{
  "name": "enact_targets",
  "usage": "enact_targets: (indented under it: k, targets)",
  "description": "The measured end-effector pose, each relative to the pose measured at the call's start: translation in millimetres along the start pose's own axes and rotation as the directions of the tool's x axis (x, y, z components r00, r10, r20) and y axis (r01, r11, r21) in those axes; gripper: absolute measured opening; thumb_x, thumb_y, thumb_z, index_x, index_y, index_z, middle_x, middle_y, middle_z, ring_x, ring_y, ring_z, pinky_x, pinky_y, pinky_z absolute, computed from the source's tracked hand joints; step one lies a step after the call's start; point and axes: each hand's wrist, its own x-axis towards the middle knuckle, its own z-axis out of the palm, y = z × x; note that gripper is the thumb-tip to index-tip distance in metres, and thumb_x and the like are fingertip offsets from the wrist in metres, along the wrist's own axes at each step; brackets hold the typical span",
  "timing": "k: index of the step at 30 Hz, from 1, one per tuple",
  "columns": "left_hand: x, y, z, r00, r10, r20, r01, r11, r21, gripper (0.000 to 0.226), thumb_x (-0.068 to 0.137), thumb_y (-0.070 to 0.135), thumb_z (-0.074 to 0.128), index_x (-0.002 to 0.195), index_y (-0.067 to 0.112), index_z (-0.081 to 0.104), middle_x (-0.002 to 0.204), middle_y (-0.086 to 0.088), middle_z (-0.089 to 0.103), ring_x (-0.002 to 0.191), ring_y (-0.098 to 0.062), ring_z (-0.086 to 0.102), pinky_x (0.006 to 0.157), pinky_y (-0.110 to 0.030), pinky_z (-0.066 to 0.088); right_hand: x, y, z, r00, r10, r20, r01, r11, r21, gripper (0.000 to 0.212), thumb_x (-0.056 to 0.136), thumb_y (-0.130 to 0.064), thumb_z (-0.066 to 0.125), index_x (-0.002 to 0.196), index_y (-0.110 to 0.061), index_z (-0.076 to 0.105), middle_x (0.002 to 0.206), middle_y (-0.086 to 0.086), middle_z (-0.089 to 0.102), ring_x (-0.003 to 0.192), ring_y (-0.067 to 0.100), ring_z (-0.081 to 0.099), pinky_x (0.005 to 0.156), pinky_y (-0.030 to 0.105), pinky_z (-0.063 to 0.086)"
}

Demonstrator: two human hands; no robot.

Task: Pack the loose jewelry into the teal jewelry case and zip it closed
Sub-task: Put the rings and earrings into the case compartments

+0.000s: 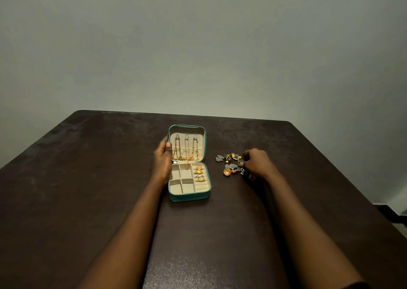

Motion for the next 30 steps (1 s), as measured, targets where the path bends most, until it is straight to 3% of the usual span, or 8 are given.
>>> enact_targets:
  k: [4,6,9,12,20,23,26,30]
  targets:
    - [1.0,0.1,-1.1,1.0,-0.009,0.001,0.009,1.0,0.024,0.036,0.103,0.017,0.03,0.134,0.015,0.048,0.112,-0.006,0.061,0.103,-0.023,0.06,0.095,-0.045,0.049,0.4,10.2,3.3,0.995,0.029,-0.095,-0.011,0.983,0.183,0.013,0.093,-0.01,0.05,0.083,-0.006,0.058,0.089,0.007,0.059,0.084,0.024,0.057,0.074,0.033,0.045]
    - [0.3,1.3,-0.7,1.0,-0.012,0.007,0.011,1.0,0.013,0.036,0.103,0.016,0.03,0.134,0.013,0.047,0.111,-0.006,0.06,0.103,-0.023,0.059,0.094,-0.044,0.049,0.6,13.5,4.7,0.988,0.086,-0.125,-0.037,0.936,0.351,0.018,0.093,-0.008,0.051,0.076,-0.009,0.058,0.082,0.006,0.06,0.078,0.021,0.055,0.071,0.031,0.042]
    - [-0.3,1.4,-0.4,1.0,-0.005,0.014,0.005,1.0,-0.004,0.036,0.103,0.016,0.03,0.134,0.01,0.047,0.113,-0.008,0.06,0.103,-0.023,0.059,0.092,-0.042,0.05,-3.3,11.9,5.5,0.983,0.145,-0.111,-0.038,0.757,0.652,0.029,0.094,-0.004,0.047,0.069,-0.014,0.054,0.069,0.008,0.057,0.06,0.017,0.05,0.057,0.028,0.039]
    - [0.1,0.8,-1.2,1.0,0.0,0.011,0.0,1.0,0.003,0.036,0.103,0.016,0.03,0.132,0.01,0.048,0.112,-0.008,0.061,0.104,-0.023,0.059,0.091,-0.042,0.05,-8.5,6.2,2.5,0.985,0.153,-0.077,-0.018,0.54,0.842,0.026,0.096,-0.002,0.043,0.074,-0.009,0.055,0.072,0.008,0.057,0.061,0.015,0.051,0.054,0.023,0.039]
    - [1.6,-1.7,-1.1,1.0,0.006,0.008,-0.006,1.0,0.009,0.035,0.103,0.017,0.031,0.132,0.014,0.049,0.107,-0.005,0.062,0.1,-0.023,0.06,0.092,-0.043,0.05,-24.9,-6.3,-6.1,0.994,0.104,-0.017,0.002,0.144,0.99,0.015,0.091,-0.009,0.056,0.079,-0.001,0.061,0.058,0.002,0.067,0.049,0.006,0.063,0.051,0.014,0.053]
    - [1.1,-1.6,-1.4,1.0,0.003,0.01,-0.003,1.0,0.001,0.035,0.103,0.016,0.03,0.132,0.013,0.049,0.109,-0.006,0.062,0.098,-0.022,0.06,0.088,-0.041,0.051,-32.3,-14.5,0.1,0.998,0.05,-0.031,0.022,0.159,0.987,0.016,0.091,-0.008,0.053,0.08,0.0,0.062,0.054,0.001,0.067,0.049,0.004,0.062,0.05,0.012,0.052]
    - [0.3,-0.4,-1.4,1.0,0.007,0.009,-0.007,1.0,0.002,0.035,0.103,0.016,0.03,0.132,0.013,0.049,0.109,-0.007,0.061,0.091,-0.016,0.061,0.087,-0.039,0.051,-40.8,-20.3,4.4,0.998,-0.041,-0.04,0.049,0.237,0.97,0.009,0.085,0.001,0.057,0.085,-0.001,0.066,0.062,0.0,0.071,0.059,0.006,0.066,0.058,0.012,0.053]
    - [-0.1,-1.7,-0.6,1.0,0.008,-0.009,-0.008,1.0,0.009,0.034,0.103,0.017,0.031,0.131,0.02,0.049,0.108,-0.004,0.062,0.101,-0.023,0.06,0.092,-0.044,0.05,-50.4,-20.4,3.9,0.99,-0.117,-0.079,0.117,0.367,0.923,0.022,0.079,0.012,0.06,0.091,-0.005,0.069,0.074,-0.002,0.073,0.073,0.006,0.07,0.069,0.016,0.056]
